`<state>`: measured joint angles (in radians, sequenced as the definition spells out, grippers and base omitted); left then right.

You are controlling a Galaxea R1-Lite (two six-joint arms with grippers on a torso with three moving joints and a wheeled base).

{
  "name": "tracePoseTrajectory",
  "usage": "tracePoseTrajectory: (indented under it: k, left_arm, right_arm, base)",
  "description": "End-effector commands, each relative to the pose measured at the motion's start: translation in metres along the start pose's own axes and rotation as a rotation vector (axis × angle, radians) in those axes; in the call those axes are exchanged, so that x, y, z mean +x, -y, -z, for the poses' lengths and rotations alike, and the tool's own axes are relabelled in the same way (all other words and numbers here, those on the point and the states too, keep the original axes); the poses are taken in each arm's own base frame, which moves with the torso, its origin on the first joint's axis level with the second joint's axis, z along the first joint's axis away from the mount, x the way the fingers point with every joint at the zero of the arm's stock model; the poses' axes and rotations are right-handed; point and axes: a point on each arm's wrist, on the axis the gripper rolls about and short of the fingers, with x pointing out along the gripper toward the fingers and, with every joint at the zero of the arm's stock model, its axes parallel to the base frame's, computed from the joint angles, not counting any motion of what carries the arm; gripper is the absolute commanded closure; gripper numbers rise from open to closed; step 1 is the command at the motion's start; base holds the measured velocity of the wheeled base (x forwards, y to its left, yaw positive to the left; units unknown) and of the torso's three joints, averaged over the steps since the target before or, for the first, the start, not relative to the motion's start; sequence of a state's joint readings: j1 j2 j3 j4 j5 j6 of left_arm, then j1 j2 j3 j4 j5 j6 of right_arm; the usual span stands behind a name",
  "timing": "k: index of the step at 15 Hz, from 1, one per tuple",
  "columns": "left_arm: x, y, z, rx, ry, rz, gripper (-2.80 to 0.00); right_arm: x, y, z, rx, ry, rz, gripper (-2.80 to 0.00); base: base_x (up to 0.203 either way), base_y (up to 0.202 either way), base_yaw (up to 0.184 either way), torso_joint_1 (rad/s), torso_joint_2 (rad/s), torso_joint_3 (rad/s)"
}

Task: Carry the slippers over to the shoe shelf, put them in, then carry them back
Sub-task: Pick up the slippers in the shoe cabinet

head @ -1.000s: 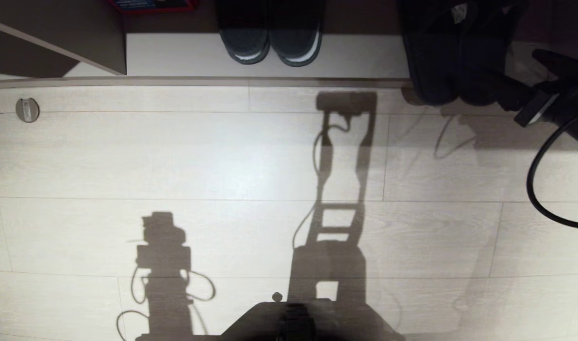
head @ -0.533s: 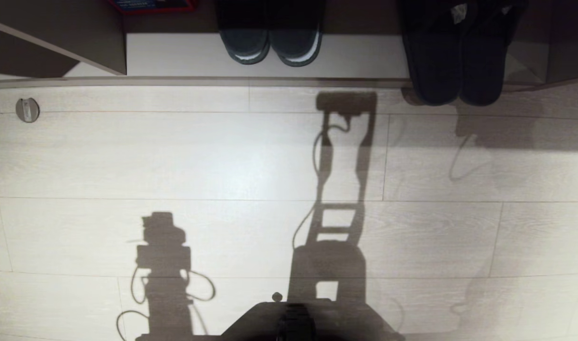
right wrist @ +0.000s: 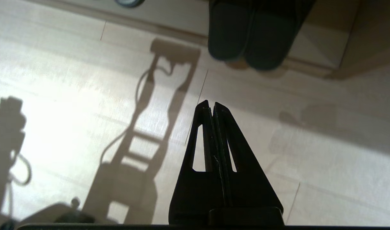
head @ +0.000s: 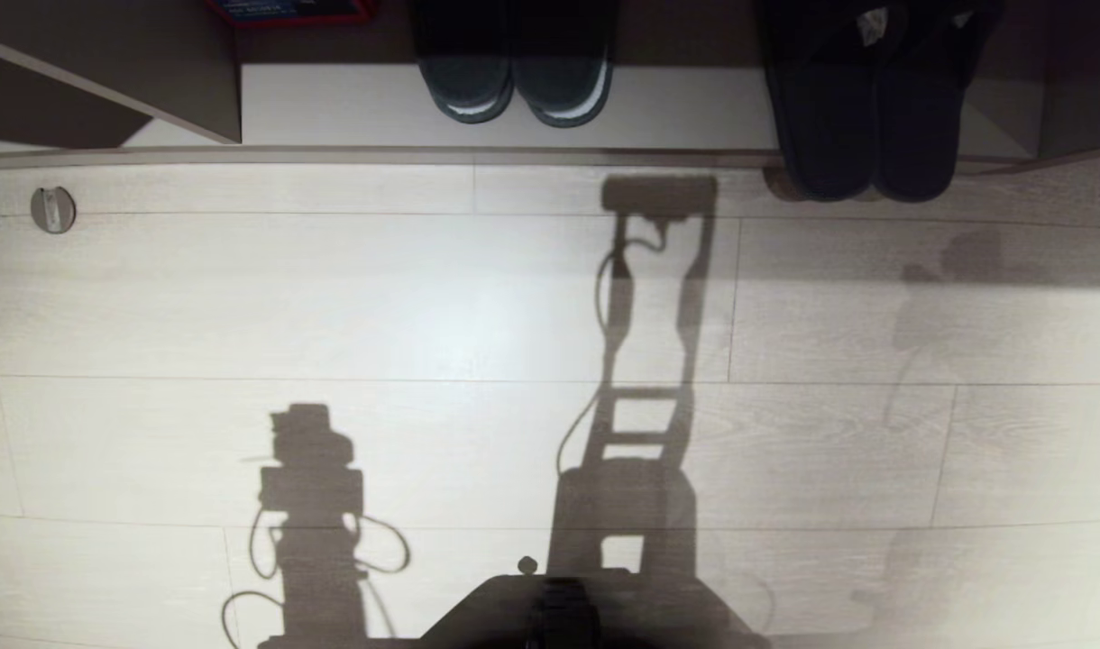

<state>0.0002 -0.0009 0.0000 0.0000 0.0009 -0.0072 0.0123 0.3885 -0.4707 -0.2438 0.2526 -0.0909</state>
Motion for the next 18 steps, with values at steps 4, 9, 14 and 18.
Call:
tracePoseTrajectory:
  k: [4,9,14,18]
  left_arm:
    - [0.000,0.000,0.000,-0.001,0.001,-0.001,0.00]
    - [0.000,0.000,0.000,0.000,0.001,0.000,0.00]
    - [0.000,0.000,0.000,-0.002,0.001,0.000,0.00]
    - [0.000,0.000,0.000,0.001,-0.001,-0.002,0.00]
  right_arm:
    - [-0.045,-0.015,0.031,-0.007,0.013,0.009,0.00]
    - [-0.052,-0.020,0.096,0.022,-0.134,0.094,0.00]
    - [-0.057,-0.023,0.134,0.039,-0.234,0.170,0.00]
    - [-0.060,-0.023,0.148,0.060,-0.346,0.234,0.00]
  base:
    - [0.000,0.000,0.000,0.000,0.00,0.000]
    - [0.000,0.000,0.000,0.000,0.00,0.000]
    - [0.000,0.000,0.000,0.000,0.00,0.000]
    - [0.000,0.000,0.000,0.000,0.00,0.000]
